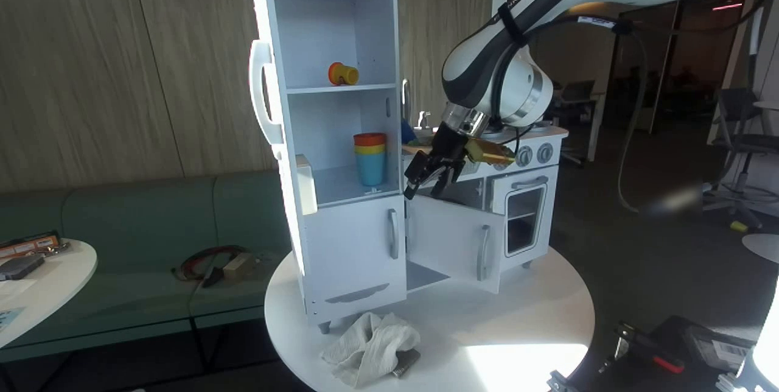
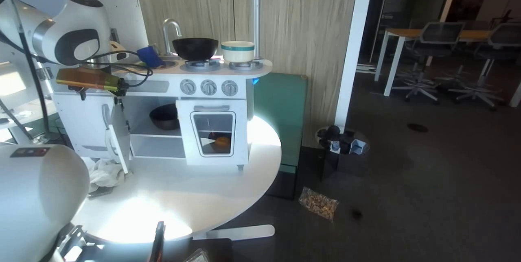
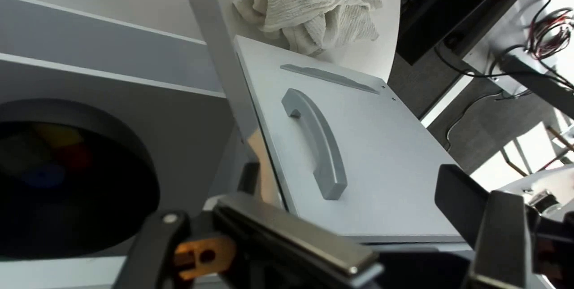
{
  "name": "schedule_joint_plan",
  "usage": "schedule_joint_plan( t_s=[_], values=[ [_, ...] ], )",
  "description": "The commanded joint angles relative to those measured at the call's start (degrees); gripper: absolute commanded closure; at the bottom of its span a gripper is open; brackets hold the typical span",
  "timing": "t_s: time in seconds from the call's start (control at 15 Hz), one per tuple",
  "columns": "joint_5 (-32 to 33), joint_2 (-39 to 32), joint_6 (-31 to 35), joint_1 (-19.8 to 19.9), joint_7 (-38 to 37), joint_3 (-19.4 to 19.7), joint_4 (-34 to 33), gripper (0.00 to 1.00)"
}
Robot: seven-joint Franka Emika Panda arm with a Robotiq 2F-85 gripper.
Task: Open the top left cabinet door and the bottom middle cabinet door
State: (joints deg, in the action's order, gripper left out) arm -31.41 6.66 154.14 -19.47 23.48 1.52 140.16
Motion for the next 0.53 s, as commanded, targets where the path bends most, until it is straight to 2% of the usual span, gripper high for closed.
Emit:
schedule_joint_plan(
  t_s=[0.0,0.07,0.27,0.47],
  values=[
    [-2.7,2.3,-0.1,1.2,1.0,-3.9,2.1,0.00],
    [-2.4,2.7,1.3,1.1,0.9,-4.9,2.9,0.00],
    [3.9,5.4,9.2,1.0,-2.7,-8.6,8.2,0.00],
    [7.3,9.9,19.6,-0.8,-5.7,-12.9,16.4,0.00]
  ],
)
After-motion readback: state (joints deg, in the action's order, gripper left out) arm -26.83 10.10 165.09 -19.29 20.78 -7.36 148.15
